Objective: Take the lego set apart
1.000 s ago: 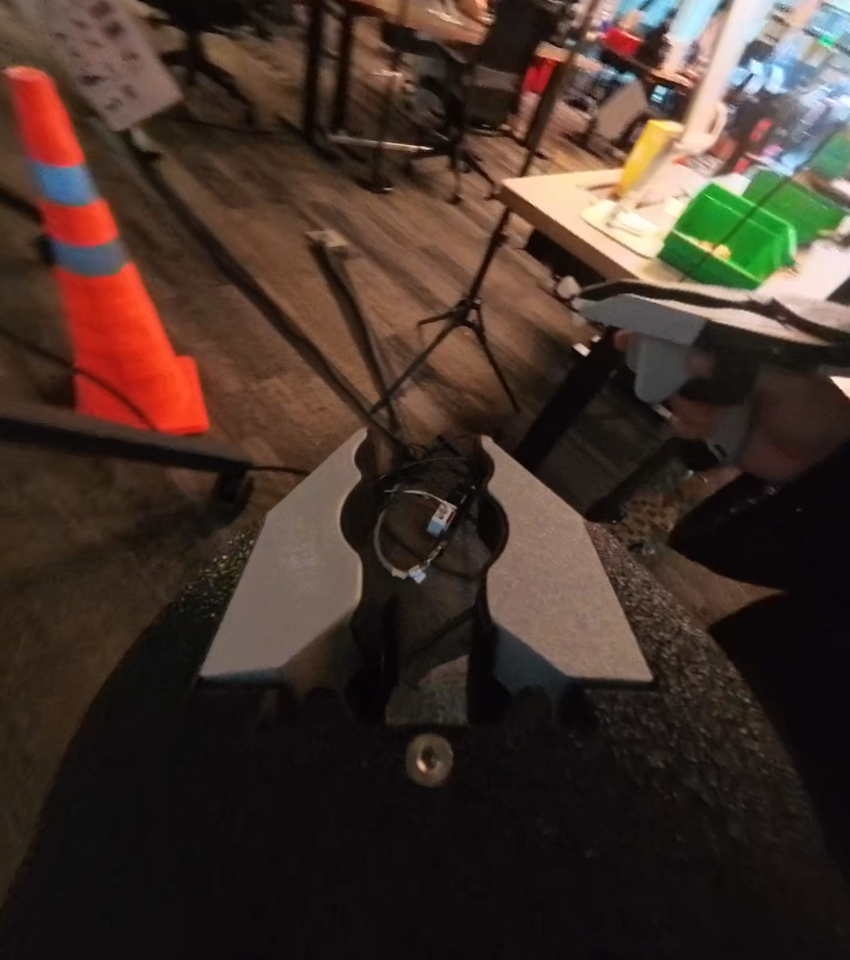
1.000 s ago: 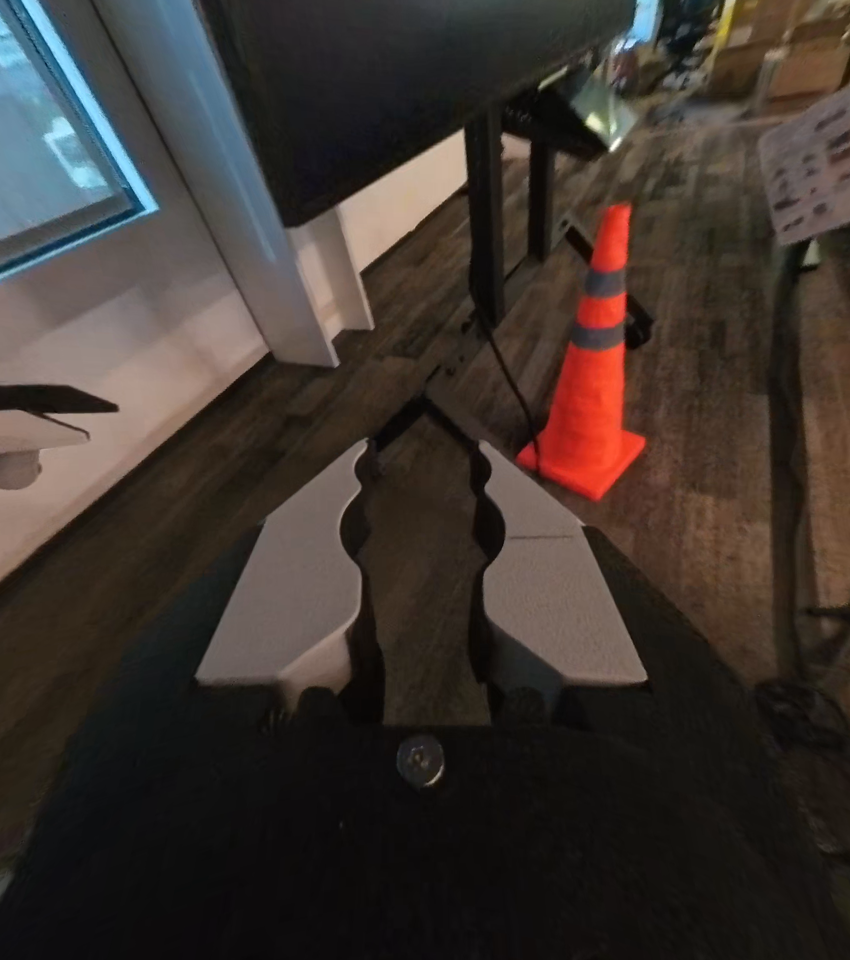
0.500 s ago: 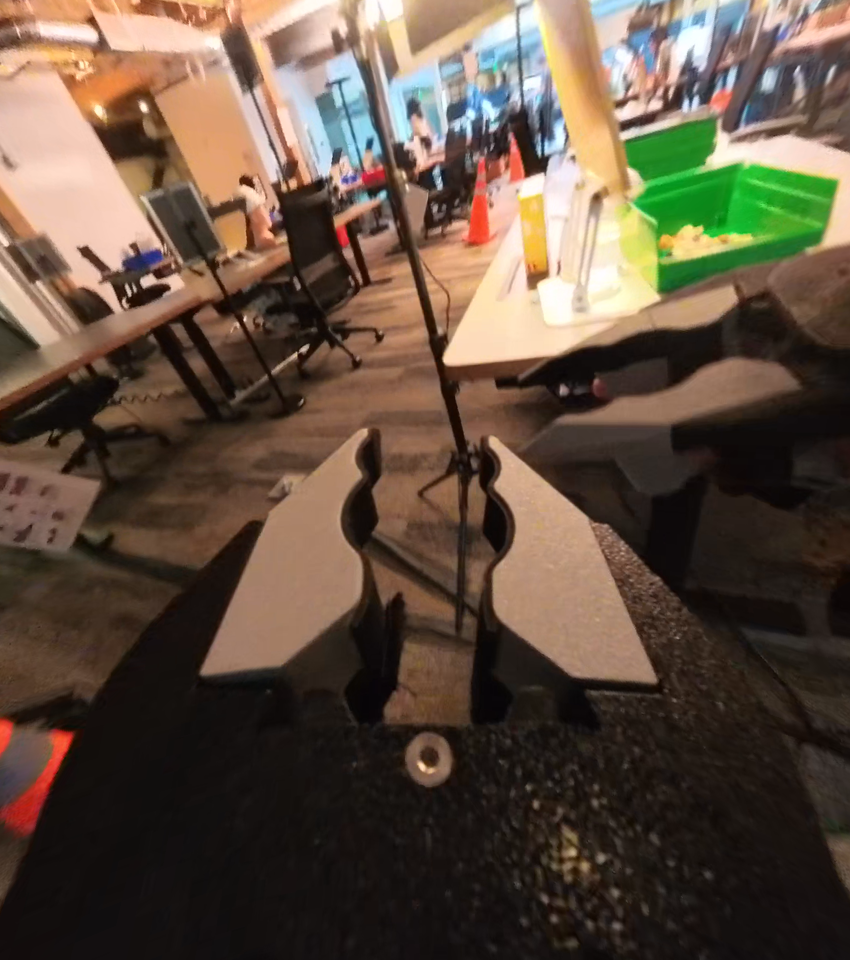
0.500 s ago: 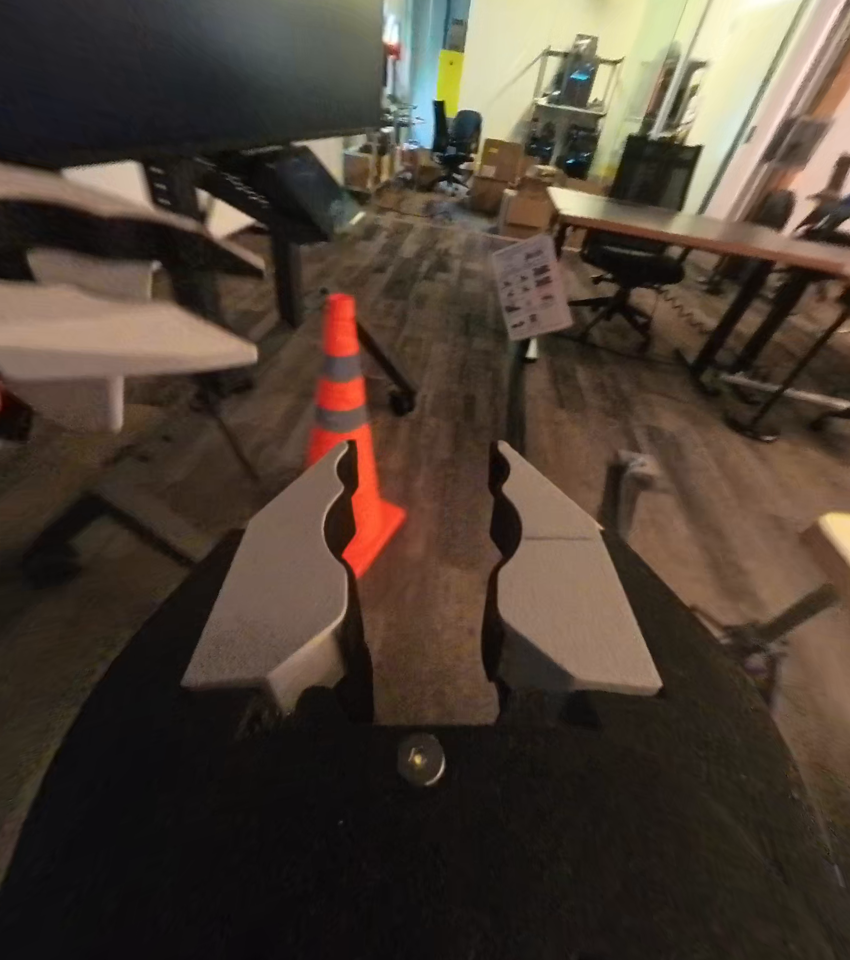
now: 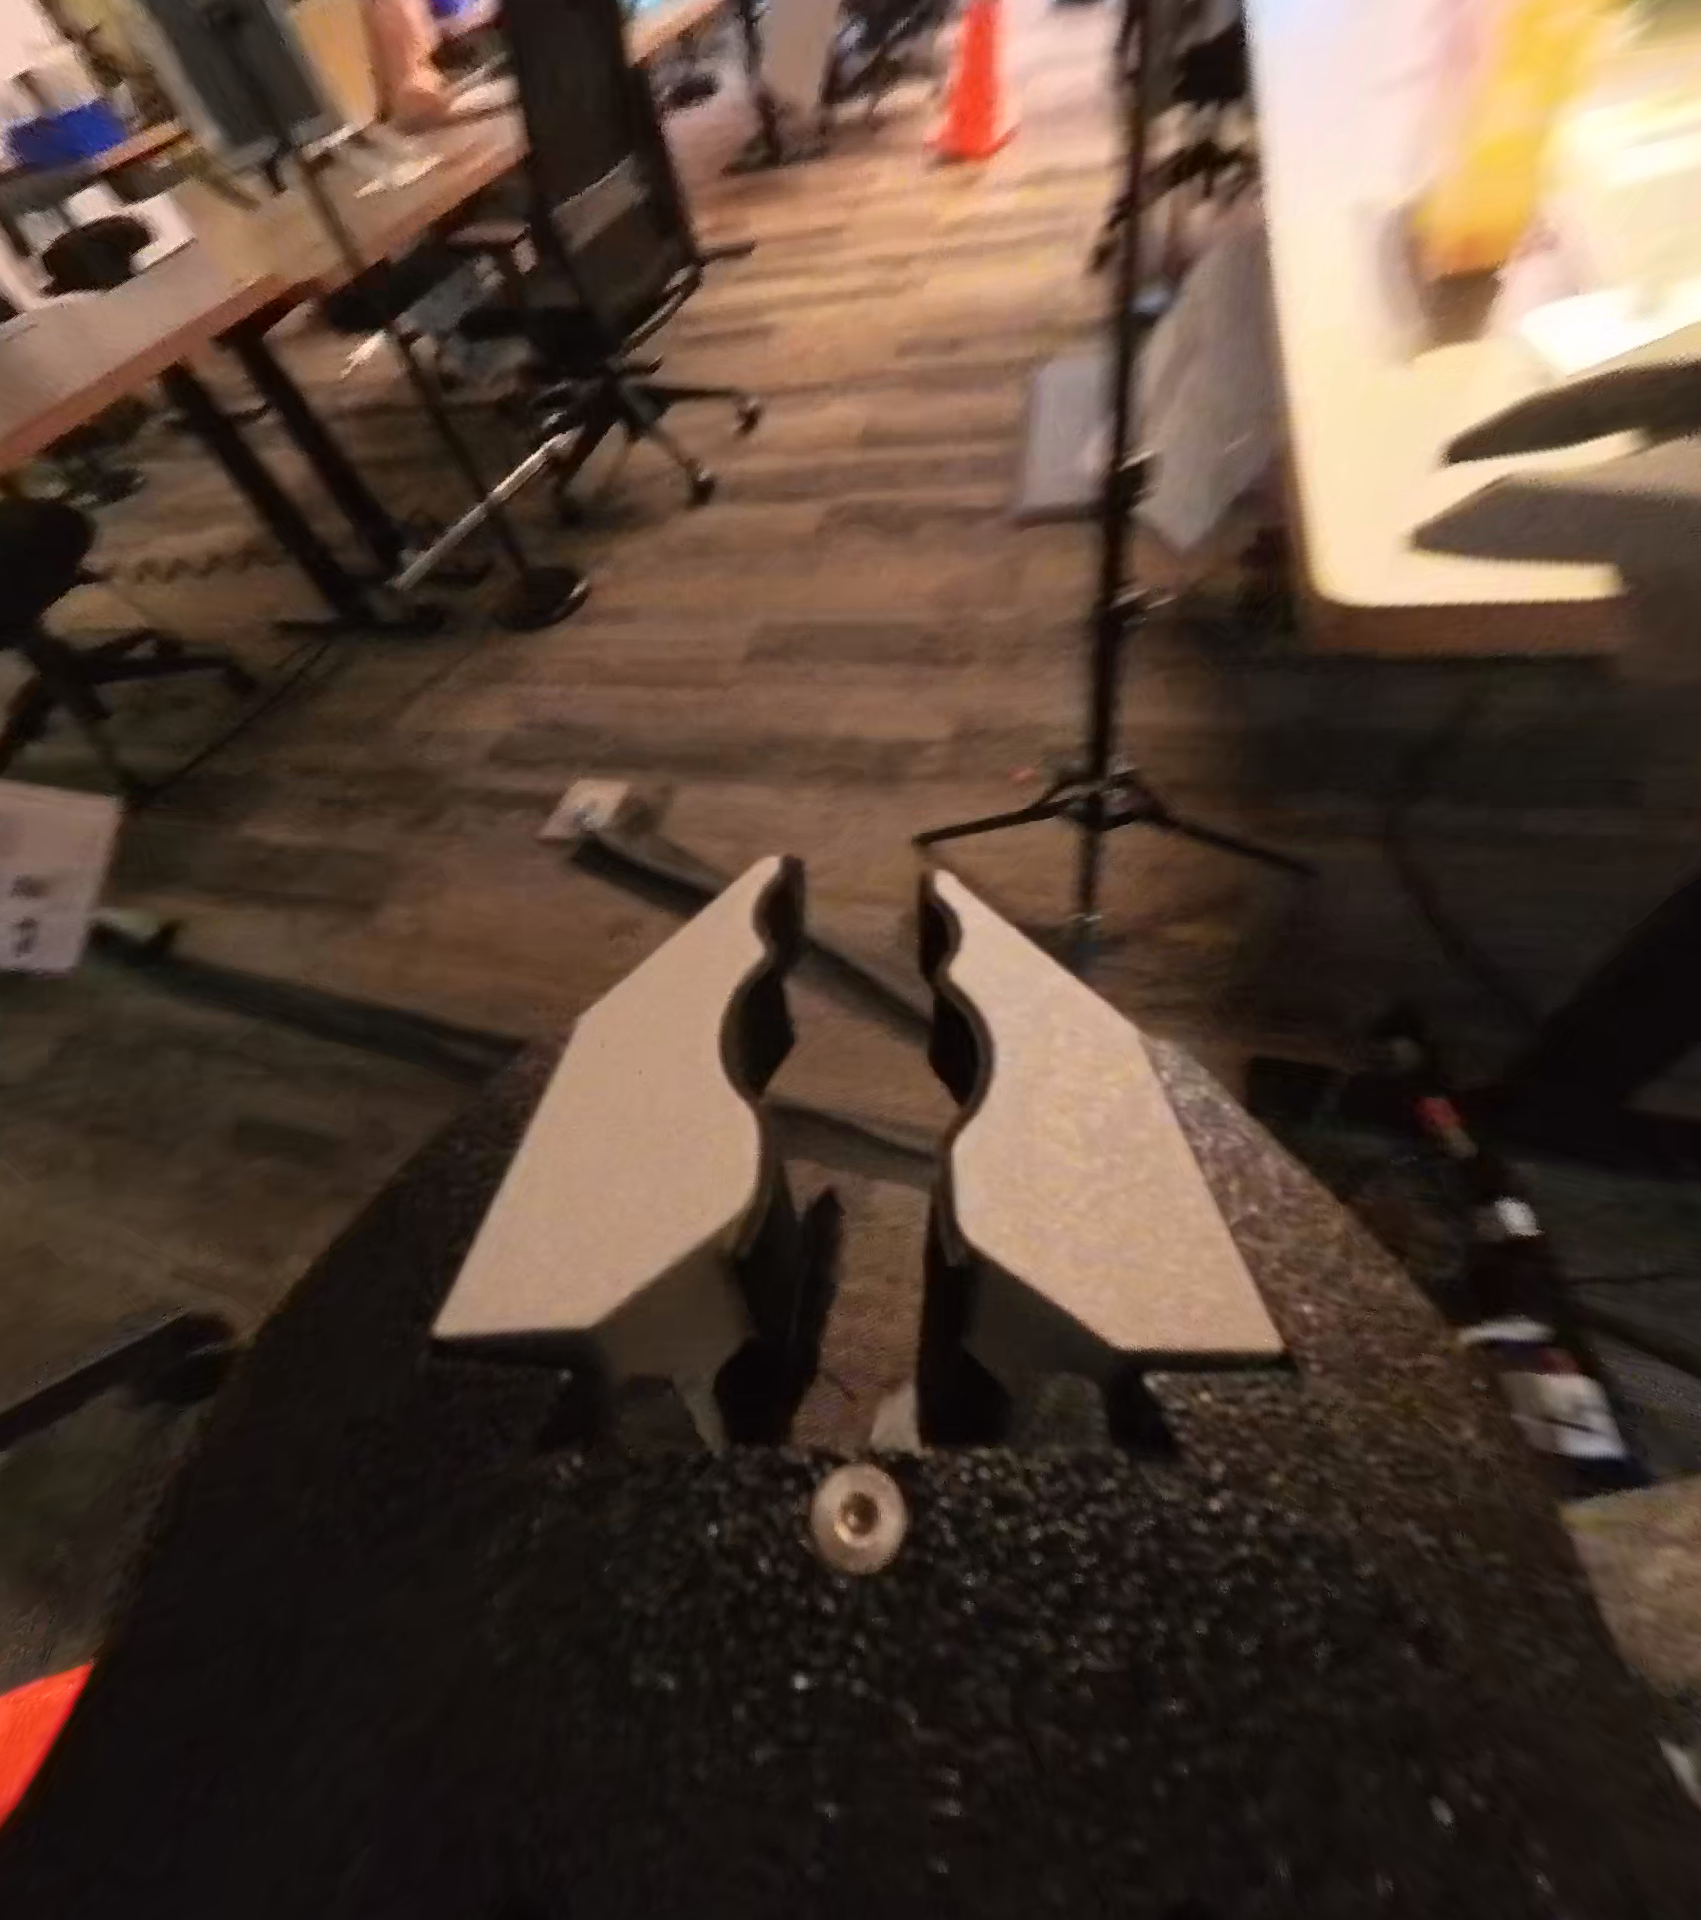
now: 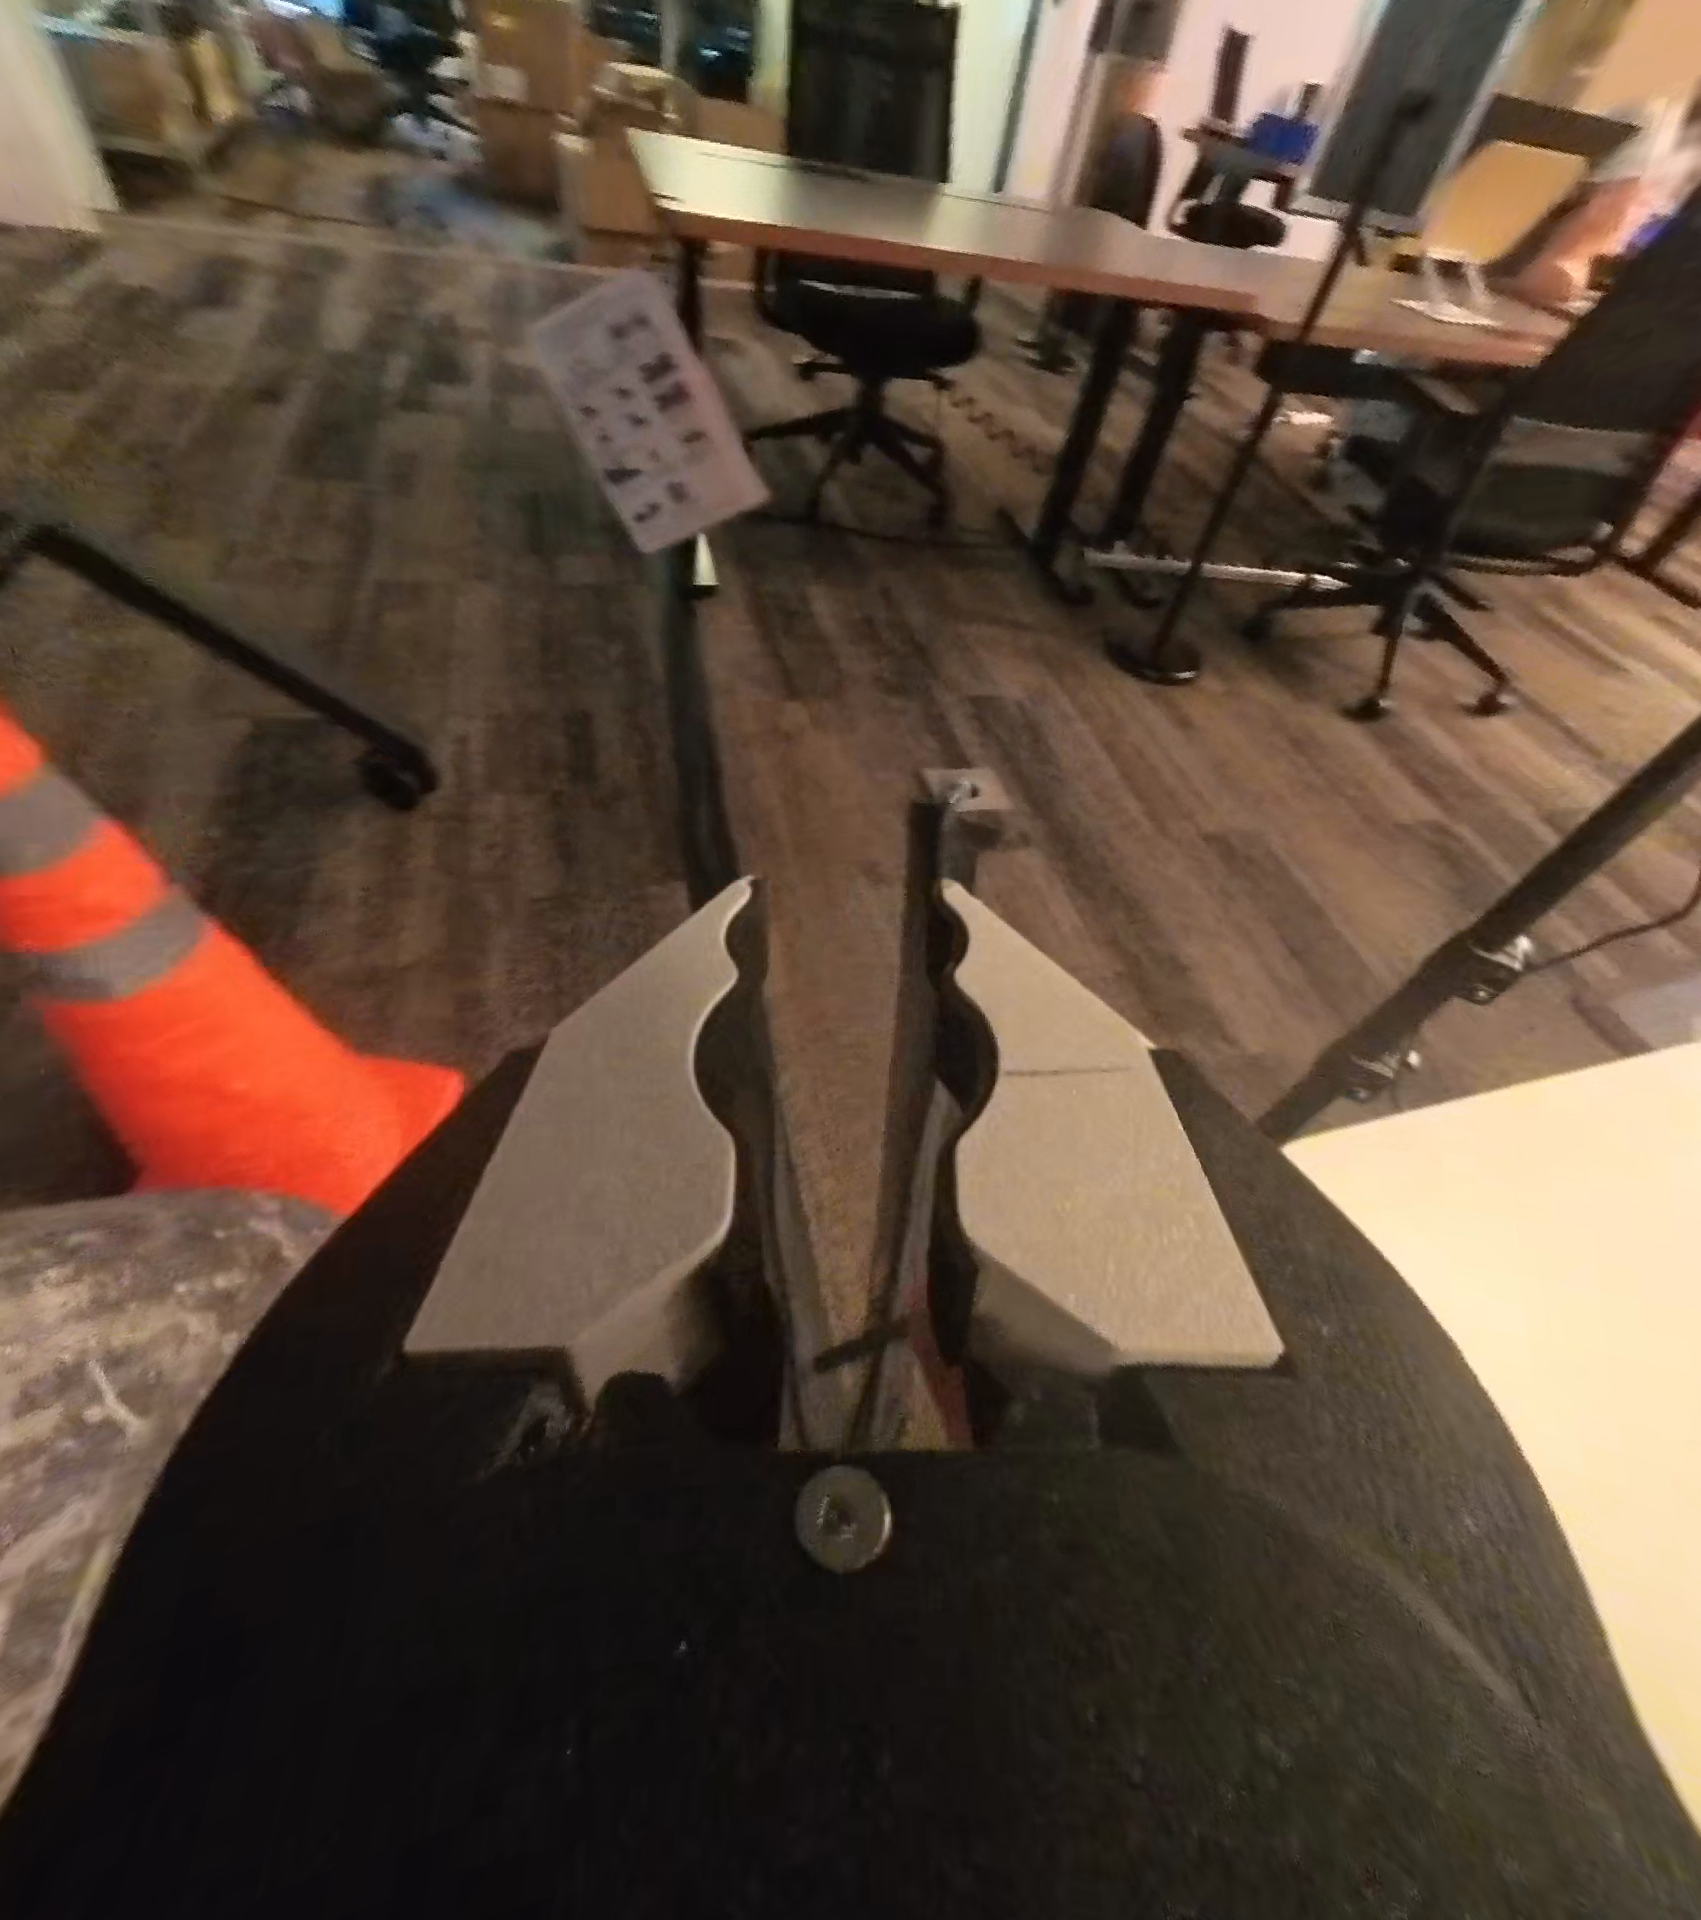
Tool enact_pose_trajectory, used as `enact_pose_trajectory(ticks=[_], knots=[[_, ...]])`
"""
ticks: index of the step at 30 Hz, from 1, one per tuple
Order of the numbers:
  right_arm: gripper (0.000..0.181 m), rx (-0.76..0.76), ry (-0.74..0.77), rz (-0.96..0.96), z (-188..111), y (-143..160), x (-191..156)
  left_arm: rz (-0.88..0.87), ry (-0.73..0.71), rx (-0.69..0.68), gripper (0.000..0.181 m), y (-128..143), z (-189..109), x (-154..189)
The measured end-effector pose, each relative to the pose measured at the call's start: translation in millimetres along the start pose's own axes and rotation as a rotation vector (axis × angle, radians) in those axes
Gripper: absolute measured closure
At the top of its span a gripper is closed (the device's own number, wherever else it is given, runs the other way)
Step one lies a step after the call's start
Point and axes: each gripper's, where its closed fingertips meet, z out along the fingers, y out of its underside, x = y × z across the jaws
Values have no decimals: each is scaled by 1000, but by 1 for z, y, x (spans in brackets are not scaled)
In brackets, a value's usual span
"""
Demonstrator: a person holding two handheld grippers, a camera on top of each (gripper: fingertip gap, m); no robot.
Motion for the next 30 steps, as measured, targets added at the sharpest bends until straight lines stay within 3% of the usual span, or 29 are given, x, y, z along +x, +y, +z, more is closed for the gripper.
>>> enact_pose_trajectory(ticks=[2,5,10,13,15,18,22,26,30], knots=[[154,17,23,39,41,-8,12,8,-103,-22,176,5,27,-57],[155,37,77,94,117,-27,36,-18,-165,14,176,4,71,-137],[168,158,372,65,247,-91,117,10,-182,37,176,-4,159,-270],[176,146,384,196,321,-126,147,-37,-265,-5,176,-17,203,-354],[176,163,352,202,363,-147,159,-25,-291,39,176,-34,228,-397],[175,85,371,198,421,-148,182,-38,-308,59,176,-45,267,-448],[175,-12,361,263,495,-135,212,-85,-220,24,176,-44,340,-490],[175,-79,377,273,568,-121,252,-79,-116,4,176,-55,438,-530],[175,-134,428,248,649,-101,302,-46,-57,42,176,-89,556,-569]])
